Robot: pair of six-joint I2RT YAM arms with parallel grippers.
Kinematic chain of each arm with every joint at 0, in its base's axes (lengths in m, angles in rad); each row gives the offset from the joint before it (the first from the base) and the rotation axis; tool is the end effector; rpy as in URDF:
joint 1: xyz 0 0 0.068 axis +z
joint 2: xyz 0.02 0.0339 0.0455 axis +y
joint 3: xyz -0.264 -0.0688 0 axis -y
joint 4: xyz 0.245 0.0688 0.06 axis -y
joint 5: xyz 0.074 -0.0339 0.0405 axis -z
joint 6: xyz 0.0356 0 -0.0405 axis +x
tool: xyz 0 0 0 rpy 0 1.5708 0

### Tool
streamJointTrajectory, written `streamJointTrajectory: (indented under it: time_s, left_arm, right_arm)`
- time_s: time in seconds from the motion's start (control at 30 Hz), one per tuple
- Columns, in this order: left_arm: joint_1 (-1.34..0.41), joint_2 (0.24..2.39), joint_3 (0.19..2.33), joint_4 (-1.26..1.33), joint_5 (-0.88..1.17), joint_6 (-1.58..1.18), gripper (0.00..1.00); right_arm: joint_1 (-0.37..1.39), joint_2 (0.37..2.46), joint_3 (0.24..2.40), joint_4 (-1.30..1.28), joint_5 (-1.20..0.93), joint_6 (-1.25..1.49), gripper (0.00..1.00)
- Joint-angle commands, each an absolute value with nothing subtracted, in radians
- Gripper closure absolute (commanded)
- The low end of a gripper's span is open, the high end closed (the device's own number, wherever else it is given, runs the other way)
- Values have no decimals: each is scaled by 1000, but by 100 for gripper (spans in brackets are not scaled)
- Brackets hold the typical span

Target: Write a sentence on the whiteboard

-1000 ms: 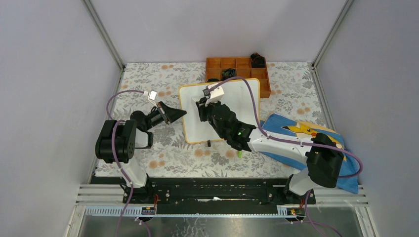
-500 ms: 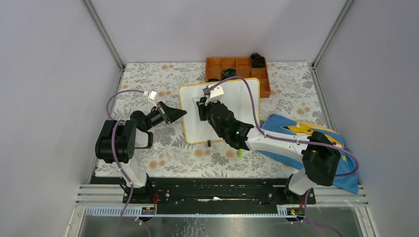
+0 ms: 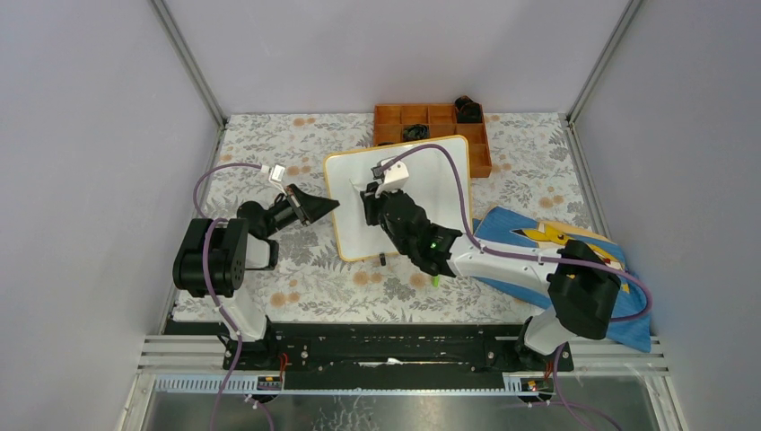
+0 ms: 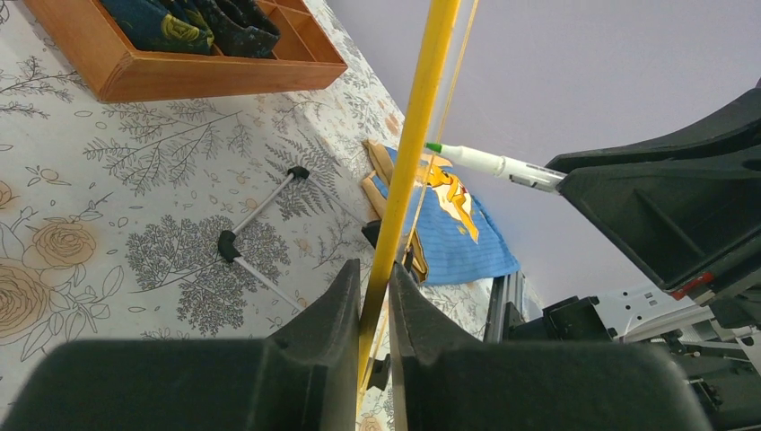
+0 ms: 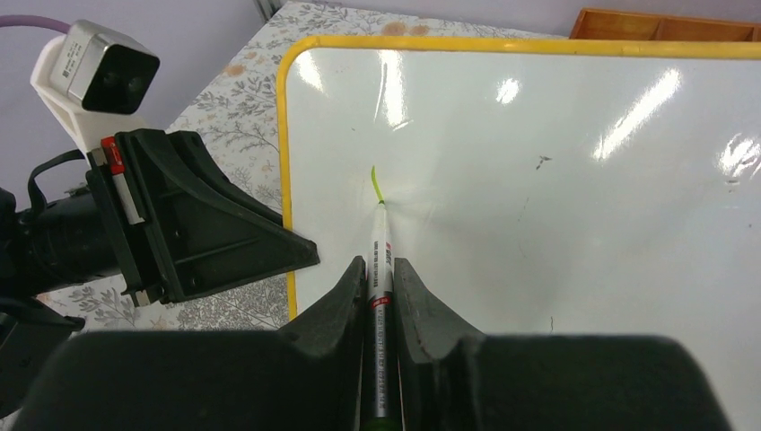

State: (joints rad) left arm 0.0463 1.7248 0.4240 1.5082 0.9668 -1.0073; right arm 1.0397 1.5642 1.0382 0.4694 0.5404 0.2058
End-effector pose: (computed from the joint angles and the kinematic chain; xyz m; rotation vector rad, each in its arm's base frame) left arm 0.2769 -0.0165 0.1737 0.0770 1.6234 -1.4125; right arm 0.2005 0.3051 0.3005 -0.2636 1.6231 0.5189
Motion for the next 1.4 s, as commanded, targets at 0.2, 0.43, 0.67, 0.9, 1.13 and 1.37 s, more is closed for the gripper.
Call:
streamJointTrajectory:
  time_s: [0.2,0.43,0.67,0.9,1.13,1.37]
  left_arm:
    - [45,1712,414,1566,957,-1001,83]
    - [38,1705,416,1563,963,-1003,52]
    - [37,1700,418,1561,960,-1006,46]
    - [35,1709,420,1555,962,-1008,47]
    - [34,1708,420,1551,961,-1007,47]
    - [29,1707,422,1551,965,-1005,50]
  right_arm:
    - [1031,1499,974,486,596,222,100]
    - [1032,1456,995,503,568,220,100]
    - [1031,1415,1006,505,559,211,100]
    - [1021,1435,1022,526,590,186,100]
    - [1000,1487,1048,516,587,193,100]
    - [991,1514,1056,500,555,211,100]
